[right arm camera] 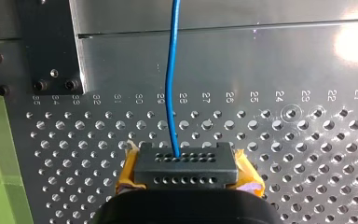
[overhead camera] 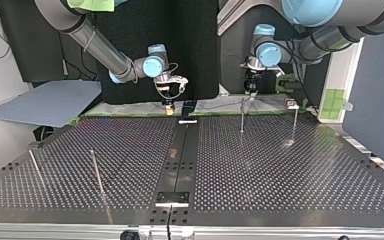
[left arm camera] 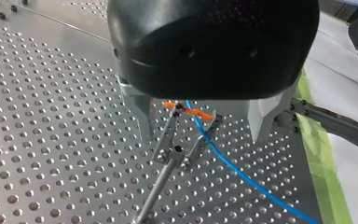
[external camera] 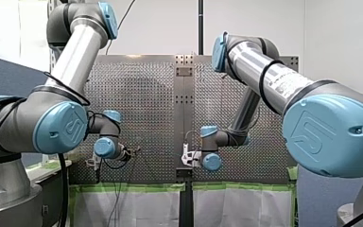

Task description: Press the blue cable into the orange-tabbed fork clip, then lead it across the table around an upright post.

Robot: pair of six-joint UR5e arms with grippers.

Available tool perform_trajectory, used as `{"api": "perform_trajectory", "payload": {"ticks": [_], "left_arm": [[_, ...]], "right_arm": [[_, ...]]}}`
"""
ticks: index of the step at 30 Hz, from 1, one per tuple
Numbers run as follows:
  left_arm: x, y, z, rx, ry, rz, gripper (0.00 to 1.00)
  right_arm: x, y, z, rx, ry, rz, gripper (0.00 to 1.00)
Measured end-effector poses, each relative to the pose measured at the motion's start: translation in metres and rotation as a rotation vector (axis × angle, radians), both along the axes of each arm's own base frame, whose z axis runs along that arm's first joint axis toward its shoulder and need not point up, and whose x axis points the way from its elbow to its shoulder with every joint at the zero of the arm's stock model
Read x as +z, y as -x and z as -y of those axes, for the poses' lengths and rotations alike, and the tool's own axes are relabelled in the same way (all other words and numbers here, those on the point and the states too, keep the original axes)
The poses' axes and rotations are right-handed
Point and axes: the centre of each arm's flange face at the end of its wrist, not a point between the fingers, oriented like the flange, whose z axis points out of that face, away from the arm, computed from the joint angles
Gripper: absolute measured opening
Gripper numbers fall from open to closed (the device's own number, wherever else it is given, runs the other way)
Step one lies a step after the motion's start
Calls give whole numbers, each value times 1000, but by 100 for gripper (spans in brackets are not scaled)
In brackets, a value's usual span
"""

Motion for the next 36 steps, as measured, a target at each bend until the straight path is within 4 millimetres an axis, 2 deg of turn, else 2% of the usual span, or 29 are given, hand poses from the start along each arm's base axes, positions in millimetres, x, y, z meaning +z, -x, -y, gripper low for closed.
{"api": "perform_trajectory", "payload": {"ticks": [26, 36], "left_arm": [[0, 3, 6, -16, -18, 0, 100], [-2, 8, 13, -45, -66, -18, 100]], "right_arm": [[-4, 1, 0, 5, -6, -2, 0], [-17, 4, -2, 6, -20, -15, 0]]}}
